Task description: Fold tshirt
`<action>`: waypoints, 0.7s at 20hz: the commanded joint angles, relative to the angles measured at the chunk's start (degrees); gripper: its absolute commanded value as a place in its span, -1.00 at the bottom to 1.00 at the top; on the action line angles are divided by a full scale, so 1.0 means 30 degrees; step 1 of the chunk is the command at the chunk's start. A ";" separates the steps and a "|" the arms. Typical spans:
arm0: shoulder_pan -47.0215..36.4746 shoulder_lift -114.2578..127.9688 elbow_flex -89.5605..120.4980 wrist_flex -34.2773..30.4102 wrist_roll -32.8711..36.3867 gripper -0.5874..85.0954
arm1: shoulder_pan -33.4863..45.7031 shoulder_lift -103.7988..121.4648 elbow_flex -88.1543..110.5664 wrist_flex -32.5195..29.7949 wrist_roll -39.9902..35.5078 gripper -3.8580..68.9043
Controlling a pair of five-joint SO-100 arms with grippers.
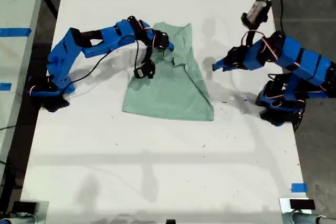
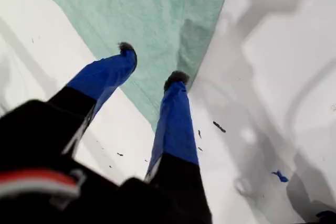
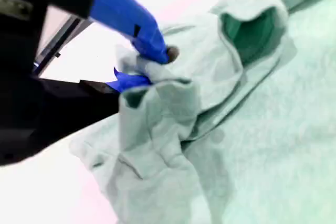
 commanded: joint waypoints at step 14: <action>0.1875 1.4531 0.6943 1.2187 -0.2461 -0.95 | -0.1494 0.2725 0.0937 0.0293 0.0908 -0.64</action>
